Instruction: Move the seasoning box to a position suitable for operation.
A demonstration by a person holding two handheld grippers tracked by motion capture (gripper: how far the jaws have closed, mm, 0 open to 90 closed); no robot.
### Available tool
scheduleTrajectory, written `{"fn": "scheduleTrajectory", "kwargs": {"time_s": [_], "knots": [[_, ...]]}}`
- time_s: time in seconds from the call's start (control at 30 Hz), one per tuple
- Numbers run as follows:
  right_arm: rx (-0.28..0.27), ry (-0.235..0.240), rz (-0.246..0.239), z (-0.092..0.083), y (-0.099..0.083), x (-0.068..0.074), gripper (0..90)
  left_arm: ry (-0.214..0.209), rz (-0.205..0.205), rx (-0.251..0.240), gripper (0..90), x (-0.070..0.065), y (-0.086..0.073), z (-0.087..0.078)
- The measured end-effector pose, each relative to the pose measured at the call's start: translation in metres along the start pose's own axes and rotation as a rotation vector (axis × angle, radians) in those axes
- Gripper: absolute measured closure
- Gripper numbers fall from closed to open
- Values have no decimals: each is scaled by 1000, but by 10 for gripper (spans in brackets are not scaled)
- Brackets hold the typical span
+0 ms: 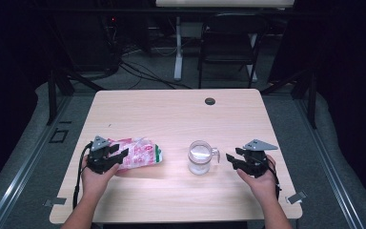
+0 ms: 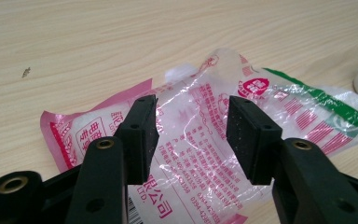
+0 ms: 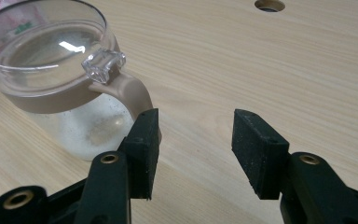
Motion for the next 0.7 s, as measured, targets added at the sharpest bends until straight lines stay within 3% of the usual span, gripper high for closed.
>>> {"fn": "scheduleTrajectory", "kwargs": {"time_s": [0.27, 0.57, 0.7], "knots": [[12, 3, -33, 5, -5, 6, 517, -9, -3, -34, 499, -3, 2, -1], [40, -3, -61, 12, -6, 9, 526, -17, -4, -25, 498, -5, 0, -2], [38, 21, -33, 15, -7, 8, 579, -15, -9, -33, 496, -5, 0, -2]]}}
Point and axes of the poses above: each handheld gripper's, and its own axes: z roughly forward along the jaws, y roughly out of its top, x roughly to its left, the point moved 3 cm from there along z, roughly forward along the jaws, and after that the axes turned 5 degrees about -x, right-handed, at the moved point
